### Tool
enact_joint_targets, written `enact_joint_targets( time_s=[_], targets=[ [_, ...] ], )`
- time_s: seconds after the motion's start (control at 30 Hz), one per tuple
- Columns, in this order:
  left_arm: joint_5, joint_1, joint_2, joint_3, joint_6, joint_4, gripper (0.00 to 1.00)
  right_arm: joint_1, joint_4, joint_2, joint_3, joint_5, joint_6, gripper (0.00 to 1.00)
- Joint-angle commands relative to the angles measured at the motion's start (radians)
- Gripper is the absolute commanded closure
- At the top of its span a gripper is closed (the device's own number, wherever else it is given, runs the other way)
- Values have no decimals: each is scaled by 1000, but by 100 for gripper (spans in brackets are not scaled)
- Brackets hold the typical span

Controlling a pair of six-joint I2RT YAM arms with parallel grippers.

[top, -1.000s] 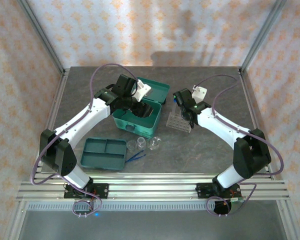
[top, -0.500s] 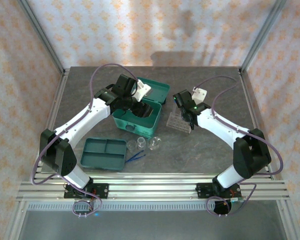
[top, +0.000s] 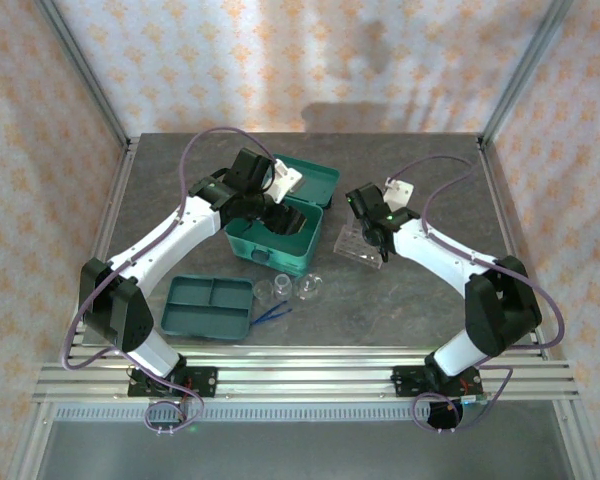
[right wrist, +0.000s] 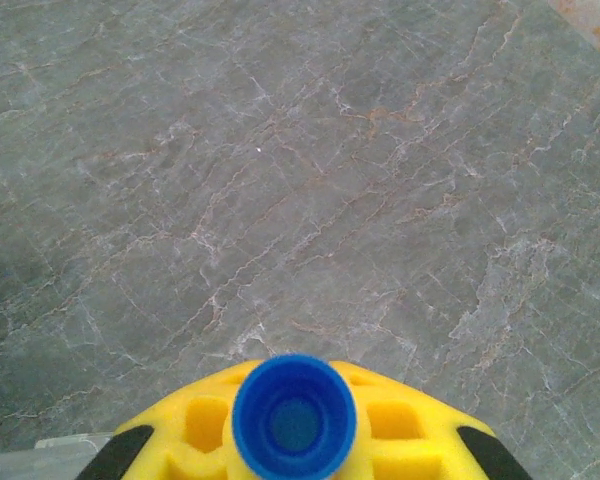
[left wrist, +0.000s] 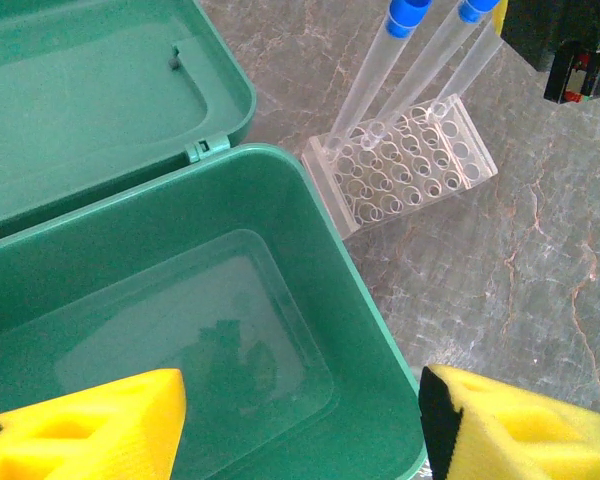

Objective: Organize the chemistry lab equipment

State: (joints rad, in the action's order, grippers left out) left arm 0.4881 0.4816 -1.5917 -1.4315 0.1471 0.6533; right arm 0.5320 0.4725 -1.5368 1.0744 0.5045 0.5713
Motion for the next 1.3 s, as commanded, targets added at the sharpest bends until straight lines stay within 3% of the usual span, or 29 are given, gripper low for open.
enact_joint_targets(
  time_s=[0.0,1.27],
  targets=[
    [-25,-8,39,11,3,-10,35,10,6,-10,-16,19,21,90],
    [-20,-12,54,23,4,-17,35,17,31,16,10,35,14,72]
  ],
)
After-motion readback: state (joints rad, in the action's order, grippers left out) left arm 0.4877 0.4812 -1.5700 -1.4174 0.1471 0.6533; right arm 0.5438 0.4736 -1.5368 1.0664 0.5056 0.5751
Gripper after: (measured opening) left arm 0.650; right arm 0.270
